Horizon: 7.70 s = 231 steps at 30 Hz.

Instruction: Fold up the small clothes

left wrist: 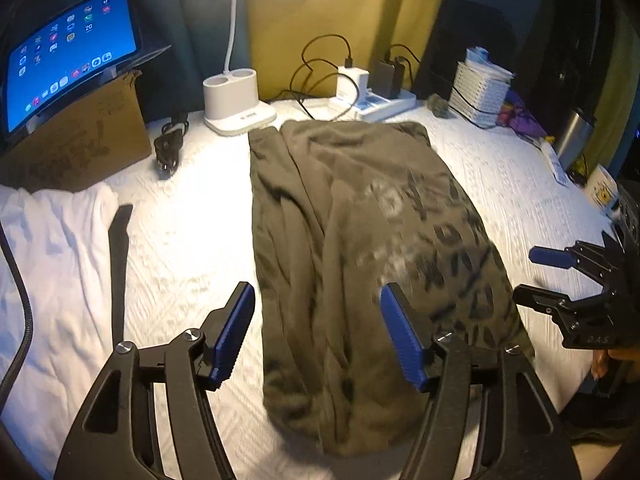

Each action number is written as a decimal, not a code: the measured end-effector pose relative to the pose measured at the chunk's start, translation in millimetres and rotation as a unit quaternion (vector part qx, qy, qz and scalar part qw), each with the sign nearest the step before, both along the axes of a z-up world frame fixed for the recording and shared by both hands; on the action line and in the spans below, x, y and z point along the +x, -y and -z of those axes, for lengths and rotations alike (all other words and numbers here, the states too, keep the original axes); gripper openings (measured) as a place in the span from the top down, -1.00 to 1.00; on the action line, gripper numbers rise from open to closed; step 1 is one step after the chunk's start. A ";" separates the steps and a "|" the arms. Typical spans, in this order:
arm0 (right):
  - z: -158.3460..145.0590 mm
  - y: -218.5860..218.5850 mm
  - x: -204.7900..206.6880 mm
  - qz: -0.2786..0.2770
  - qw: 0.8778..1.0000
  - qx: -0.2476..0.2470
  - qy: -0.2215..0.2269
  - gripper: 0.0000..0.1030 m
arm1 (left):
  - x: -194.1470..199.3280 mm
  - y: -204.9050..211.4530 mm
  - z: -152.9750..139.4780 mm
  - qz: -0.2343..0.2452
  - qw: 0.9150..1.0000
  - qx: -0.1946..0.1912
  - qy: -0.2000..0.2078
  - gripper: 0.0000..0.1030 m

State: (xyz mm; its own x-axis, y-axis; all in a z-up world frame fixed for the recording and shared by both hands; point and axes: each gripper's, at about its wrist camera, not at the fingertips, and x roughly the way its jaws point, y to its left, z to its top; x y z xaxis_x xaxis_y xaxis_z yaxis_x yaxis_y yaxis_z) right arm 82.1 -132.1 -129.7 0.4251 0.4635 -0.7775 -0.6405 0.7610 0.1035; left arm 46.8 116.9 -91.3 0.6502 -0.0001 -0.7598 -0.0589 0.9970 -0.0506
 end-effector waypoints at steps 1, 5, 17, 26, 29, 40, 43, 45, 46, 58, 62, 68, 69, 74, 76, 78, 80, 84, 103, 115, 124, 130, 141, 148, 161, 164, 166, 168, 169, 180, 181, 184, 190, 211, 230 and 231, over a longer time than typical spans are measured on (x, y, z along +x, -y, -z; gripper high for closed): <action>-1.1 0.6 5.7 0.002 1.000 0.000 0.001 -0.40 | 3.9 -1.1 -0.6 -0.001 1.000 0.000 0.001 -0.29; -2.8 2.0 25.4 0.011 1.000 0.001 0.003 -0.40 | 25.5 -6.5 -2.0 -0.003 1.000 -0.004 0.002 -0.30; -6.7 -2.7 80.6 0.028 1.000 -0.002 0.006 -0.40 | 81.9 -24.6 1.8 -0.021 0.999 -0.031 0.017 -0.33; -4.2 -20.5 126.9 0.026 0.999 -0.006 0.022 -0.41 | 137.6 -45.0 16.1 -0.040 0.999 0.024 0.014 -0.39; -5.5 -27.7 143.8 0.018 1.000 0.014 0.020 -0.41 | 154.5 -48.7 26.8 -0.017 1.000 0.021 0.011 -0.57; 13.1 -55.4 201.5 0.009 0.997 0.062 -0.035 -0.52 | 176.2 -29.5 54.2 0.041 0.999 -0.021 -0.027 -0.62; 17.3 -67.3 209.0 0.006 0.997 0.069 -0.033 -0.53 | 177.5 -25.9 53.0 0.051 0.998 -0.025 -0.028 -0.39; 17.1 -75.2 211.9 0.011 0.998 0.059 -0.026 -0.53 | 176.7 -20.7 51.9 0.063 0.997 -0.029 -0.028 -0.04; 17.5 -79.5 213.2 0.005 0.998 0.057 -0.024 -0.53 | 176.7 -16.6 51.2 0.072 0.996 -0.038 -0.030 0.31; 15.7 -113.0 195.4 -0.053 0.998 0.029 0.007 0.63 | 164.8 0.3 40.4 0.078 0.997 -0.028 0.009 0.67; -3.4 -109.9 176.7 -0.060 0.997 0.033 0.037 0.64 | 150.6 5.4 24.4 0.081 0.996 -0.021 0.039 0.68; -37.7 -100.9 142.4 -0.059 0.994 0.045 0.083 0.65 | 124.0 9.4 -2.5 0.078 0.992 -0.024 0.093 0.68; -41.6 -99.5 137.9 -0.060 0.993 0.045 0.089 0.65 | 120.9 10.5 -5.9 0.076 0.992 -0.025 0.098 0.68; -64.5 -90.9 112.5 -0.062 0.990 0.050 0.114 0.65 | 99.6 15.2 -25.4 0.068 0.989 -0.023 0.126 0.68; -73.4 -87.6 103.6 -0.063 0.989 0.055 0.123 0.65 | 89.5 16.1 -34.4 0.065 0.988 -0.020 0.138 0.68; -82.8 -83.2 92.7 -0.065 0.987 0.062 0.133 0.65 | 79.5 17.0 -42.8 0.064 0.987 -0.015 0.149 0.68; -91.0 -79.8 82.1 -0.065 0.985 0.069 0.142 0.65 | 67.3 18.2 -52.7 0.064 0.984 -0.012 0.163 0.68; -110.3 -74.8 58.3 -0.070 0.980 0.085 0.165 0.66 | 41.7 19.0 -68.1 0.059 0.980 -0.007 0.191 0.68; -204.6 -79.1 -112.9 -0.178 0.924 0.164 0.297 0.66 | -124.2 5.0 -150.1 0.000 0.949 0.033 0.313 0.68; -185.9 -127.8 -122.1 -0.228 0.921 0.184 0.256 0.66 | -147.7 -36.8 -136.0 -0.041 0.958 0.071 0.275 0.68; -127.9 -158.4 -55.0 -0.184 0.953 0.146 0.192 0.66 | -87.9 -69.1 -85.7 -0.046 0.975 0.034 0.215 0.68; -93.8 -190.7 4.1 -0.165 0.966 0.121 0.156 0.66 | -31.4 -99.4 -46.1 -0.054 0.987 0.013 0.153 0.68; -0.5 -252.1 89.9 -0.156 0.985 0.053 0.056 0.66 | 27.4 -140.2 26.7 -0.082 0.996 -0.020 0.019 0.66; 20.7 -237.4 117.7 -0.100 0.994 0.045 0.029 -0.36 | 31.3 -154.0 35.0 -0.119 0.992 -0.035 -0.012 0.45; 8.4 -182.7 106.1 -0.041 0.998 0.036 0.027 -0.37 | -8.3 -124.4 -16.3 -0.129 0.990 0.033 0.040 -0.14; 2.5 -169.3 95.6 -0.039 0.998 0.040 0.034 -0.38 | -16.0 -109.9 -26.4 -0.114 0.992 0.025 0.054 -0.16; -0.4 -161.7 89.7 -0.037 0.998 0.041 0.037 -0.37 | -19.3 -98.5 -30.2 -0.107 0.992 0.029 0.062 -0.18; -3.3 -153.8 84.1 -0.034 0.998 0.043 0.038 -0.38 | -21.6 -90.0 -32.8 -0.105 0.992 0.030 0.064 -0.18; -5.0 -150.0 81.8 -0.033 0.998 0.044 0.039 -0.38 | -21.6 -85.7 -33.7 -0.104 0.992 0.028 0.065 -0.19; -21.7 -98.6 54.1 -0.016 0.998 0.046 0.045 -0.38 | -34.6 -41.6 -40.4 -0.095 0.993 0.004 0.070 -0.80; -23.1 -93.0 51.4 -0.013 0.998 0.044 0.045 -0.38 | -36.1 -35.1 -41.0 -0.091 0.993 0.004 0.073 -0.82; -26.9 -77.2 44.8 -0.004 0.998 0.037 0.050 -0.38 | -38.7 -19.4 -43.7 -0.084 0.993 0.008 0.079 -0.83; -37.6 -38.7 34.1 0.019 0.998 0.038 0.056 -0.40 | -39.9 9.0 -49.5 -0.086 0.992 0.021 0.085 -0.86; -119.4 89.1 -11.2 0.122 0.976 0.039 0.173 -0.68 | -48.1 101.1 -111.7 -0.006 0.985 0.020 0.170 -0.86; -201.2 125.8 -53.4 0.154 0.946 0.081 0.275 -0.74 | -78.8 113.6 -171.2 -0.023 0.958 0.031 0.284 -0.86; -202.7 125.3 -55.0 0.152 0.945 0.082 0.278 -0.75 | -80.4 113.3 -172.1 -0.025 0.957 0.031 0.288 -0.86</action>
State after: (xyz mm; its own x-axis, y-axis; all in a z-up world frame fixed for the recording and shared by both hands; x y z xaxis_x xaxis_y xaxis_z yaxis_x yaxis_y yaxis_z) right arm 27.0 -257.5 73.0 0.8797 0.3488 -0.3234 -0.3845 0.9216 -0.0520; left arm -33.6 3.6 80.8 0.9592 0.0749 -0.2727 -0.0864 0.9958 -0.0305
